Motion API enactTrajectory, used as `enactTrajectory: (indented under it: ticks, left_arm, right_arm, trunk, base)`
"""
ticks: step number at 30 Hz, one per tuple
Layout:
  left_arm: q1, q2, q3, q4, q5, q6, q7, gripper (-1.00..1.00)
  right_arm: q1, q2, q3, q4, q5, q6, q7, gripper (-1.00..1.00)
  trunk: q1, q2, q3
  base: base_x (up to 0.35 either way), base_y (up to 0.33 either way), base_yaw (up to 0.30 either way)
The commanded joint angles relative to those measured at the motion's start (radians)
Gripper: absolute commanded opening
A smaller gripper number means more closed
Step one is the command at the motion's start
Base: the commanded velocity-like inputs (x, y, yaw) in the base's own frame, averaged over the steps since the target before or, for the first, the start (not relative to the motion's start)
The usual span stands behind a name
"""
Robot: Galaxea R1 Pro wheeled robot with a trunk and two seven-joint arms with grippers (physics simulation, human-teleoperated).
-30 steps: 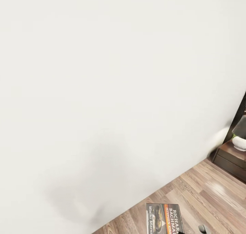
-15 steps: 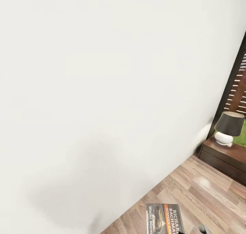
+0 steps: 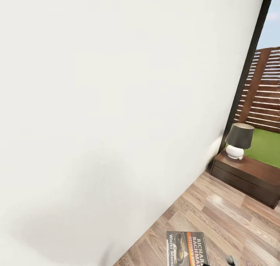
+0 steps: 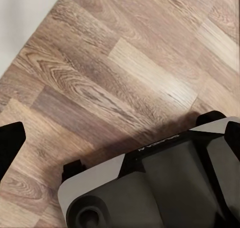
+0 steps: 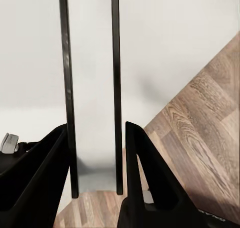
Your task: In the bedroom, move the book from the bed onto either nightstand, and place the two sandals side by side next to the bed.
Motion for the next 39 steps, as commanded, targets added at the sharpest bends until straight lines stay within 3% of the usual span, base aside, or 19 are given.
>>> enactTrajectory:
  ticks: [1, 11, 24, 39]
  left_arm:
    - [0.000, 0.000, 0.003, 0.000, -0.009, -0.006, -0.002, 1.00]
    - [-0.001, 0.000, 0.003, 0.000, -0.009, -0.006, -0.002, 1.00]
    - [0.000, 0.000, 0.003, 0.000, -0.009, -0.006, -0.002, 1.00]
    - [-0.001, 0.000, 0.003, 0.000, -0.009, -0.006, -0.002, 1.00]
  right_arm:
    - [-0.001, 0.000, 0.005, 0.000, -0.011, 0.010, 0.002, -1.00]
    - [-0.001, 0.000, 0.005, 0.000, -0.011, 0.010, 0.002, -1.00]
    - [-0.001, -0.001, 0.005, 0.000, -0.013, 0.011, 0.003, -1.00]
    - [-0.001, 0.000, 0.005, 0.000, -0.011, 0.011, 0.001, -1.00]
  trunk:
    - [0.000, -0.002, -0.002]
    - [0.000, -0.002, -0.002]
    - [0.000, -0.002, -0.002]
    - [0.000, -0.002, -0.002]
  base:
    - [0.000, 0.000, -0.240]
    - [0.008, 0.000, -0.240]
    - [0.233, 0.000, -0.250]
    - [0.012, 0.000, -0.276]
